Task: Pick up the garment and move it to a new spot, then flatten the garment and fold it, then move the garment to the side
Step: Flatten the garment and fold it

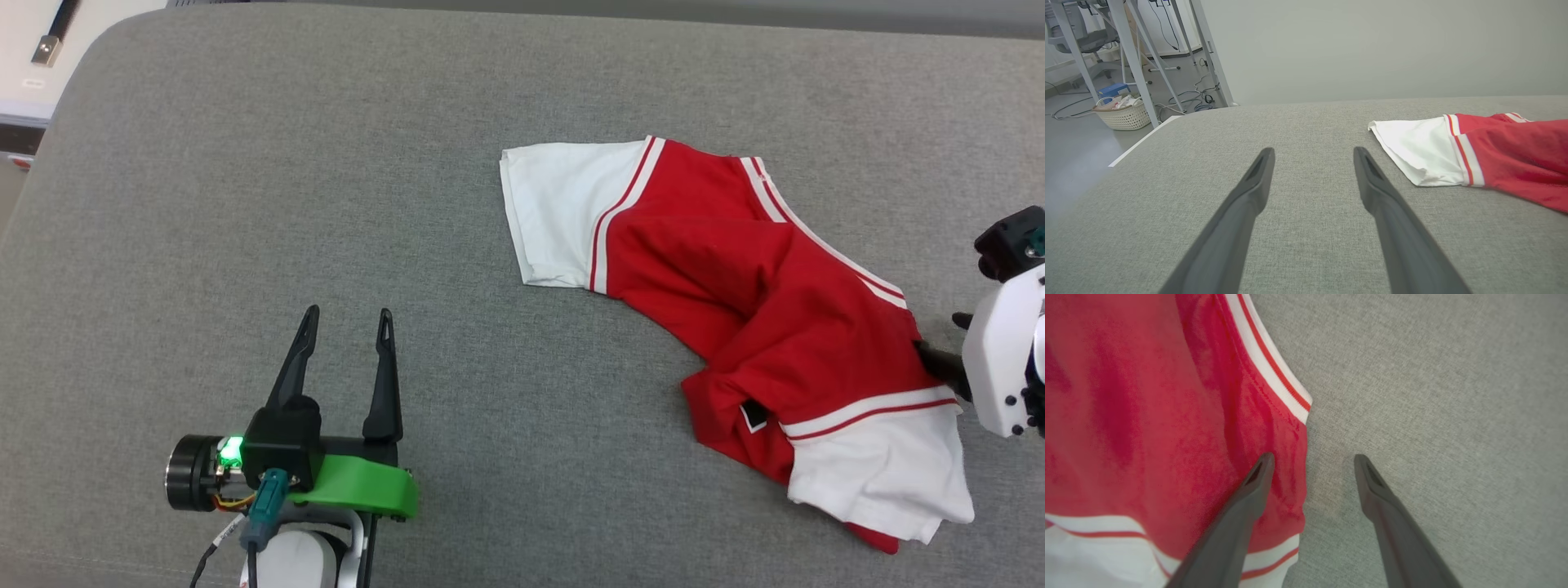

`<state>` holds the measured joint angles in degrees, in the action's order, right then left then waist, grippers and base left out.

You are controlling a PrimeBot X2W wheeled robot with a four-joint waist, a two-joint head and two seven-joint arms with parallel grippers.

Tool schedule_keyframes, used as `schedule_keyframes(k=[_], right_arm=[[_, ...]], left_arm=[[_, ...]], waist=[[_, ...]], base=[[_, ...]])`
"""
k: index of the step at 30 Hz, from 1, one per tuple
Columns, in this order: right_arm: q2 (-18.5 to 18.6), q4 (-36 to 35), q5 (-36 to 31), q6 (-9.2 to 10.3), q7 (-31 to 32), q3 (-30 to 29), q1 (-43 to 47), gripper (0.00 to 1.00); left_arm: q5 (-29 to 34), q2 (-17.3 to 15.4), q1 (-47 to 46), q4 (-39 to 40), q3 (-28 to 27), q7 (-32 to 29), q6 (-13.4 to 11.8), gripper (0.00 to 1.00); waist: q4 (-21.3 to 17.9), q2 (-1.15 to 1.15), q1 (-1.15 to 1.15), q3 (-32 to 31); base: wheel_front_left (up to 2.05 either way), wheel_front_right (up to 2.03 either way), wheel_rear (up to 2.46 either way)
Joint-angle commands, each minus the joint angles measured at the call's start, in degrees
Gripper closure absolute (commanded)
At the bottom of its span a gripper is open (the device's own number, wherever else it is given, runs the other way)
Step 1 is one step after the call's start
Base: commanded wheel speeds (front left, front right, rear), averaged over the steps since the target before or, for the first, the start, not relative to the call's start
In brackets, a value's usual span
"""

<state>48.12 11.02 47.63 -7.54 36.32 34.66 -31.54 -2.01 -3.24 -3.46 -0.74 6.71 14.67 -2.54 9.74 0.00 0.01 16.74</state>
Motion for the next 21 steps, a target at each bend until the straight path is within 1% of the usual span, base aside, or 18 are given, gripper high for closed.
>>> schedule_keyframes(k=[1, 4, 7, 9, 10, 11, 12, 16, 21], right_arm=[[0.1, 0.2, 0.7, 0.05, 0.9, 1.3, -0.9, 0.0], [0.7, 1.0, 0.5, 0.05, 2.7, 5.0, -1.1, 0.0], [0.6, 2.6, 0.7, 0.05, 4.2, 8.7, -0.6, 0.0], [0.4, 4.4, 1.4, 0.05, 4.1, 12.1, 0.0, 0.0], [0.2, 4.6, 1.8, 0.05, 3.5, 12.8, 0.0, 0.0], [-0.1, 4.9, 2.2, 0.05, 2.5, 13.2, 0.0, 0.55], [-0.3, 5.1, 2.4, 0.05, 1.3, 13.4, -0.2, 1.0], [0.0, 5.4, 0.5, 0.05, -4.7, 14.7, -1.4, 1.0], [0.9, 4.1, -0.2, 0.05, -10.6, 13.4, -2.5, 1.0]], left_arm=[[-0.4, 0.3, -1.3, 0.2, 0.2, 0.3, -0.5, 0.0], [-1.0, 0.3, -2.0, 0.1, 0.8, 0.3, -1.0, 0.0], [-1.3, 0.3, -2.4, -0.1, 1.4, 0.3, -1.3, 0.0], [-1.5, 0.3, -2.7, -0.5, 1.7, 0.3, -1.7, 0.0], [-1.6, 0.3, -2.7, -0.6, 1.7, 0.3, -1.7, 0.0], [-1.6, 0.3, -2.6, -0.7, 1.6, 0.3, -1.8, 0.0], [-1.6, 0.3, -2.4, -0.8, 1.5, 0.3, -1.9, 0.0], [-1.3, 0.4, -1.0, -1.0, 0.7, 0.3, -1.7, 0.0], [-1.1, 0.4, 1.0, -1.1, -0.1, 0.3, -1.4, 0.0]], waist=[[1.1, 0.0, -0.01, 1.6], [1.5, 0.0, -0.01, 2.7], [1.9, 0.0, -0.01, 3.1], [2.1, 0.0, -0.01, 3.0], [2.1, 0.0, -0.01, 2.8], [2.0, 0.0, -0.01, 2.4], [1.8, 0.0, -0.01, 2.1], [0.5, 0.0, -0.01, -0.4], [-1.1, 0.0, -0.01, -3.7]], base=[[0.0, 0.0, 0.0], [0.0, 0.0, 0.0], [0.0, 0.0, 0.0], [0.0, 0.0, 0.0], [0.0, 0.0, 0.0], [0.0, 0.0, 0.0], [0.0, 0.0, 0.0], [0.0, 0.0, 0.0], [0.0, 0.0, 0.0]])
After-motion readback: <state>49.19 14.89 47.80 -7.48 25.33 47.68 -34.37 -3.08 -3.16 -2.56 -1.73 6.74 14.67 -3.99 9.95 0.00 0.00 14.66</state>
